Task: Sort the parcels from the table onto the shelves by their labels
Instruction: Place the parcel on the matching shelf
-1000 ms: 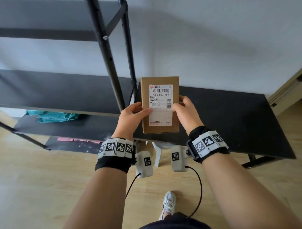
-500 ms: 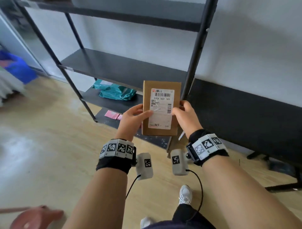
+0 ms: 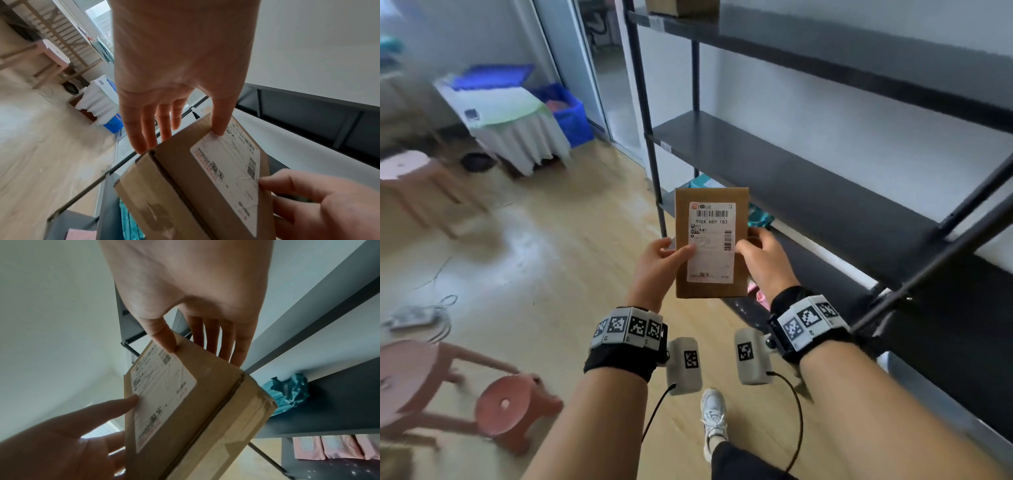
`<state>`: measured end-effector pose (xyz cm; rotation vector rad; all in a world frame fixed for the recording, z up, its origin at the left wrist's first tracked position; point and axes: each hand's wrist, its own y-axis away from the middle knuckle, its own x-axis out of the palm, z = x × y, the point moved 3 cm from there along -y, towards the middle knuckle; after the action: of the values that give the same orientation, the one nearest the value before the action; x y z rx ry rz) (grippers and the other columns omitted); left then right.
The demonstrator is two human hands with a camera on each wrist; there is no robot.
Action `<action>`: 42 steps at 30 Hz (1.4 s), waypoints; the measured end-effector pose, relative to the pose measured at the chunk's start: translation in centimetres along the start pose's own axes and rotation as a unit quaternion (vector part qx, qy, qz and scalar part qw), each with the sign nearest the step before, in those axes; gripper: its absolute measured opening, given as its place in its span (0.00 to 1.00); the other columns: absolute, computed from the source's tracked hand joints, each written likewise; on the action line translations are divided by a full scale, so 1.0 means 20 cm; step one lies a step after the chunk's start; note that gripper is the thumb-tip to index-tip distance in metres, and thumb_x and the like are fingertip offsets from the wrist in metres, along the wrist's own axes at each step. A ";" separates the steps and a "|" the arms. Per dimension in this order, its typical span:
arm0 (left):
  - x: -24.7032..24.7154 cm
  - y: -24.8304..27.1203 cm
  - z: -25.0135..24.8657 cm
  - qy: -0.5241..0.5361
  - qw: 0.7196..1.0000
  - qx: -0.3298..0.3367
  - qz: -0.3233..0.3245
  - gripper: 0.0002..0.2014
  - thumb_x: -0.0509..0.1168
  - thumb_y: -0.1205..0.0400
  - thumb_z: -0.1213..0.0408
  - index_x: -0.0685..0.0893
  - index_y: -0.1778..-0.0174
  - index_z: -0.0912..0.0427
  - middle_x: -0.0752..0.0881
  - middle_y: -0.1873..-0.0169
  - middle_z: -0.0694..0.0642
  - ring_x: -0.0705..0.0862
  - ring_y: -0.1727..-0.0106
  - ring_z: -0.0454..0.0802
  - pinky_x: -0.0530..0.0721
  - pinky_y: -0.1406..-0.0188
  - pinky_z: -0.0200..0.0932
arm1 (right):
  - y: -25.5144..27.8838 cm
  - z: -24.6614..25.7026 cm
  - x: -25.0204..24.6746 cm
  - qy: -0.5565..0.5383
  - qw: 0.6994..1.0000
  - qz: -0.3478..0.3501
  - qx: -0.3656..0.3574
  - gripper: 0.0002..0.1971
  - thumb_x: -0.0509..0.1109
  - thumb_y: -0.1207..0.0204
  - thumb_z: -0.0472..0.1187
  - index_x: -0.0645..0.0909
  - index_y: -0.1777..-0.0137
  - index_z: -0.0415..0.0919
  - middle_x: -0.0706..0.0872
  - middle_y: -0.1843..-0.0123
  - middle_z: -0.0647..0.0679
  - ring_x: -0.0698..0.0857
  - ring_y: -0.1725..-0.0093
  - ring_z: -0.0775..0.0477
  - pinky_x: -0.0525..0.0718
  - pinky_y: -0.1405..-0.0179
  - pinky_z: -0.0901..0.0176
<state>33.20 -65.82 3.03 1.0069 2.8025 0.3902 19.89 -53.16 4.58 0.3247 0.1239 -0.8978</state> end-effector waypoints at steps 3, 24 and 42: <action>-0.09 -0.24 -0.06 -0.009 0.999 -0.003 -0.039 0.24 0.74 0.19 0.58 0.79 0.31 0.67 0.90 0.42 0.64 0.91 0.44 0.56 0.90 0.52 0.46 | -0.27 0.08 0.12 0.010 1.000 0.018 -0.011 0.15 0.68 0.23 0.47 0.80 0.36 0.48 0.89 0.45 0.52 0.87 0.45 0.50 0.85 0.51 0.54; -0.53 -1.67 -0.32 -0.002 0.994 -0.069 -0.086 0.23 0.74 0.22 0.65 0.77 0.33 0.67 0.86 0.39 0.65 0.87 0.43 0.59 0.86 0.38 0.63 | -1.65 0.45 0.85 0.045 0.996 0.080 0.015 0.12 0.72 0.22 0.49 0.82 0.41 0.47 0.91 0.44 0.51 0.89 0.46 0.50 0.86 0.51 0.58; -0.65 -2.85 -0.68 -0.186 0.959 -0.080 0.199 0.18 0.68 0.20 0.65 0.84 0.34 0.49 0.89 0.51 0.54 0.88 0.50 0.54 0.91 0.46 0.56 | -2.34 0.60 1.24 0.053 0.984 -0.116 0.126 0.18 0.71 0.26 0.53 0.82 0.39 0.49 0.86 0.38 0.48 0.86 0.45 0.48 0.79 0.60 0.61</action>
<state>5.72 -119.22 0.19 1.4356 2.1969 0.4113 -1.78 -102.62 -0.65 0.6040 0.1483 -1.1311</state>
